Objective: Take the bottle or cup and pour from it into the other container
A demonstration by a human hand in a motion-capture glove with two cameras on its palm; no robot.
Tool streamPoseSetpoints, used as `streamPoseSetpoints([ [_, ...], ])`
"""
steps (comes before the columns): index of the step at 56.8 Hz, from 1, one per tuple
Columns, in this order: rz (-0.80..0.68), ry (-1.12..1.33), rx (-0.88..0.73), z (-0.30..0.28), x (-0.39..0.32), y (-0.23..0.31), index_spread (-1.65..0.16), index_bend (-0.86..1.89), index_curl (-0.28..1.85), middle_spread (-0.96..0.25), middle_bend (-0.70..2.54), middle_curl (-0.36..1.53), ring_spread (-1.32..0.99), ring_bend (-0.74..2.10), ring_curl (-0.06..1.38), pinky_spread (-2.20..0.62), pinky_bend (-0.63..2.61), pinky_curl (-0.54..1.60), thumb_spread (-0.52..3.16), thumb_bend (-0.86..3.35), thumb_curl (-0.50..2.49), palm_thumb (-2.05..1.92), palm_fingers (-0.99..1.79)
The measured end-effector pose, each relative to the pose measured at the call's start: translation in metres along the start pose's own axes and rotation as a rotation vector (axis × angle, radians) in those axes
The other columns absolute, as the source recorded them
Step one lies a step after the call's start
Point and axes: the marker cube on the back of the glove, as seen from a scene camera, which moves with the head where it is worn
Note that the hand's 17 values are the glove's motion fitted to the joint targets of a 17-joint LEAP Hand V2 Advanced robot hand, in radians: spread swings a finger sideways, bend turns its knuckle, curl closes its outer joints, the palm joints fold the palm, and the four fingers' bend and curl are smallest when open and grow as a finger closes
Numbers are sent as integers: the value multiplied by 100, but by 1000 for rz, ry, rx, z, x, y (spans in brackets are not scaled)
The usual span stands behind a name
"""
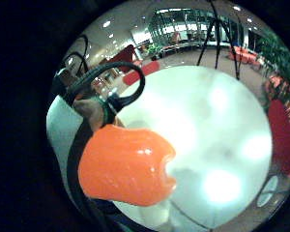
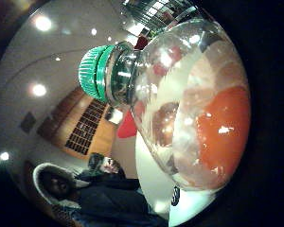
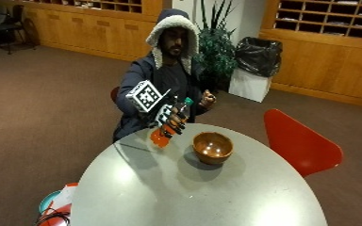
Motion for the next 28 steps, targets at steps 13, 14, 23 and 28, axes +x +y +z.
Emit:
streamPoseSetpoints([
  [13, -149, 473, -136, 8, -54, -24, -30, 8, 22, -26, 29, 43, -17, 60, 38, 1, 42, 37, 58, -4, 59, 98, 110],
  [14, -160, 503, -145, 10, -57, -26, -30, 8, 22, -26, 29, 43, -17, 60, 38, 1, 42, 37, 58, -4, 59, 98, 110],
  [23, -273, 768, -214, 32, -81, -35, -30, 9, 22, -27, 29, 44, -17, 60, 38, 1, 42, 37, 58, -4, 59, 97, 110],
  [28, -353, 953, -258, 52, -90, -35, -30, 9, 22, -27, 29, 44, -17, 60, 38, 1, 42, 37, 58, -4, 59, 97, 110],
])
